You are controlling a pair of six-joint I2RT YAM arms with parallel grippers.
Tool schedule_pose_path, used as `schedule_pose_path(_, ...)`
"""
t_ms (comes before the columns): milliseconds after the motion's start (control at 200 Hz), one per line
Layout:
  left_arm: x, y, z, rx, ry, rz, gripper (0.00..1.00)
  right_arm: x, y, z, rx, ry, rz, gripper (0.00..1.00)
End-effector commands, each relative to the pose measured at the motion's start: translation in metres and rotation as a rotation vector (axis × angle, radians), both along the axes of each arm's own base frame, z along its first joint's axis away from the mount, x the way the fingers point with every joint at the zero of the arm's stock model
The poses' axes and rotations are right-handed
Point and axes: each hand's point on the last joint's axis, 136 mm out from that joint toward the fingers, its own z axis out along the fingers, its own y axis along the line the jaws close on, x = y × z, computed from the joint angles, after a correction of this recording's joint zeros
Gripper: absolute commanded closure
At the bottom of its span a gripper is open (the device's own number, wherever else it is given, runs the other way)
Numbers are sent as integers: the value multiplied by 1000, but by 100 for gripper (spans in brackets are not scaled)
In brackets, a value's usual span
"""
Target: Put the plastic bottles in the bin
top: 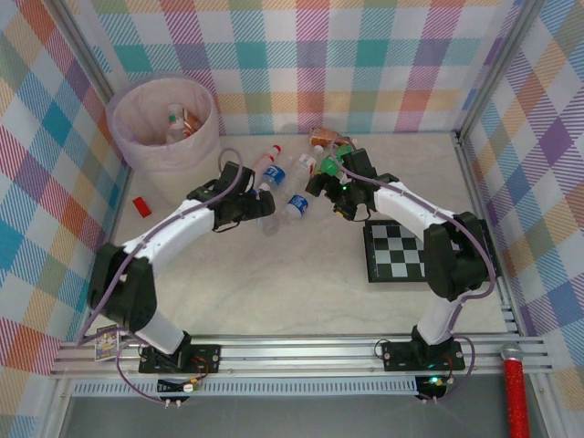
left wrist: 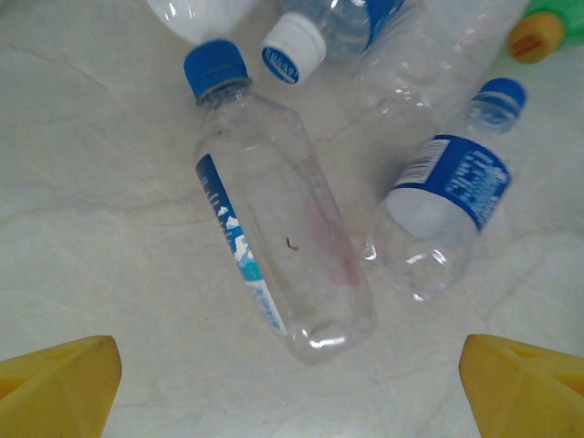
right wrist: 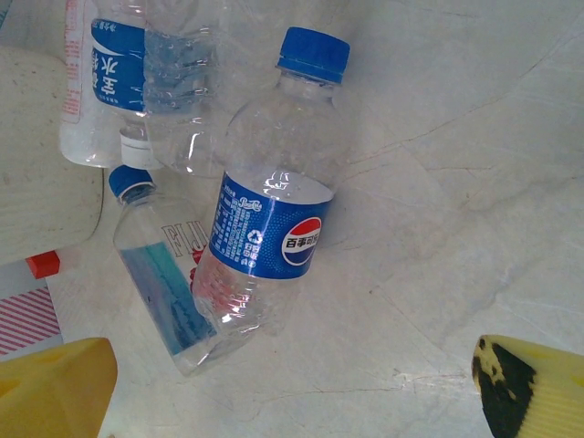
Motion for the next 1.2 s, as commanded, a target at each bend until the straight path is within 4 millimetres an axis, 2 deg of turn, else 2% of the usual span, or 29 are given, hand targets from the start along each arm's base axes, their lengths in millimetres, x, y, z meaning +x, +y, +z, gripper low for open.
schedule_pose_path(0, 20, -12, -11, -49, -18, 39, 4, -2, 3, 22, 18, -38, 29, 0)
schedule_pose_path(160, 35, -17, -52, -25, 46, 44, 5, -11, 0, 20, 9, -34, 44, 0)
schedule_pose_path(310, 47, -18, -73, -4, 74, 50, 7, -21, -7, 11, -20, -15, 51, 0)
schedule_pose_path(495, 48, -17, -88, 8, 95, 62, 19, -27, -12, 6, -37, -8, 52, 0)
schedule_pose_path(650, 48, -12, -88, 33, 99, 65, 39, -28, -13, 8, -42, -12, 57, 0)
schedule_pose_path(695, 48, -11, -84, 43, 94, 59, 42, -27, -14, 10, -44, -16, 58, 0)
schedule_pose_path(775, 47, -10, -72, 60, 80, 43, 43, -25, -18, 11, -54, -20, 51, 0)
schedule_pose_path(925, 43, -7, -39, 103, 40, -15, 44, -20, -26, 16, -60, -30, 35, 0)
schedule_pose_path(1070, 32, -7, 4, 142, -15, -87, 44, -9, -35, 23, -62, -55, 3, 0)
schedule_pose_path(1195, 21, -6, 55, 148, -92, -139, 45, 11, -53, 36, -71, -91, -59, 0)
